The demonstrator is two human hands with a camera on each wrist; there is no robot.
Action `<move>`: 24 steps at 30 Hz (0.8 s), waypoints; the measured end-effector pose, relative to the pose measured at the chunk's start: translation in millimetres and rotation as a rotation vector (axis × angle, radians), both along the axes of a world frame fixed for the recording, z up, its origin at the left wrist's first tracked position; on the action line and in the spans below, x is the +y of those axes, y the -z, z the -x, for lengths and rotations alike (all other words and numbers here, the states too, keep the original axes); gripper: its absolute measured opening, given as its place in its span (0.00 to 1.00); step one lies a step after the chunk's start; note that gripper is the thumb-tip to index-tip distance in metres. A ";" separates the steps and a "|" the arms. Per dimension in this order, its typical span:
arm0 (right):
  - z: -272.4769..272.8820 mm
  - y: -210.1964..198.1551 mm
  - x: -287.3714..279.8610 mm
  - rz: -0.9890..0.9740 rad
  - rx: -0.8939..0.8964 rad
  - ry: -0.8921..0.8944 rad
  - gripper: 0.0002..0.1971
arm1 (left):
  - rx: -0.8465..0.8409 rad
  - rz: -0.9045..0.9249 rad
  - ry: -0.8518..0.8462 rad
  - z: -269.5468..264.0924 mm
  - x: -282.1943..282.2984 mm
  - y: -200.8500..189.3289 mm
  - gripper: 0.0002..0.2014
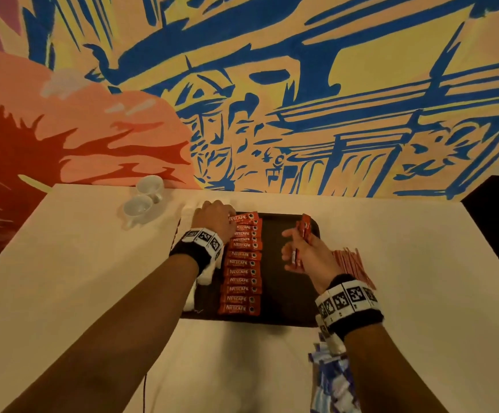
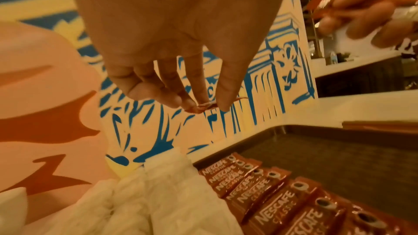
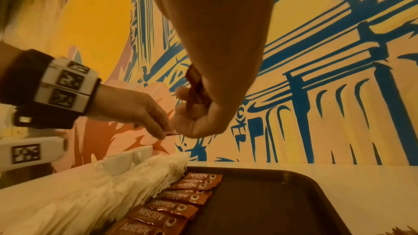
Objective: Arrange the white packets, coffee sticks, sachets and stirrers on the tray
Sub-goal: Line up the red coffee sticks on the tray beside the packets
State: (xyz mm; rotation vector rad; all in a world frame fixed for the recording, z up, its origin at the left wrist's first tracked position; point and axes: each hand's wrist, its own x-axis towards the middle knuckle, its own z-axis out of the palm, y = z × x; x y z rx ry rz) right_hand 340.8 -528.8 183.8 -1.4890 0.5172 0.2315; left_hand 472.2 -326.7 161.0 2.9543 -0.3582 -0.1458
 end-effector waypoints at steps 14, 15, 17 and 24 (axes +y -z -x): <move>-42.5 1.9 -20.6 -0.068 0.160 0.011 0.14 | 0.195 -0.340 0.165 -74.3 -47.4 54.8 0.18; -45.9 1.0 -22.3 -0.058 0.161 0.006 0.14 | 0.207 -0.341 0.166 -75.6 -48.3 56.0 0.18; -52.9 -1.2 -26.2 -0.044 0.155 -0.001 0.13 | 0.224 -0.327 0.159 -76.4 -50.2 55.6 0.18; -65.2 -36.5 -37.3 -0.142 0.095 0.014 0.11 | 0.247 0.011 0.014 -61.0 -59.7 4.2 0.19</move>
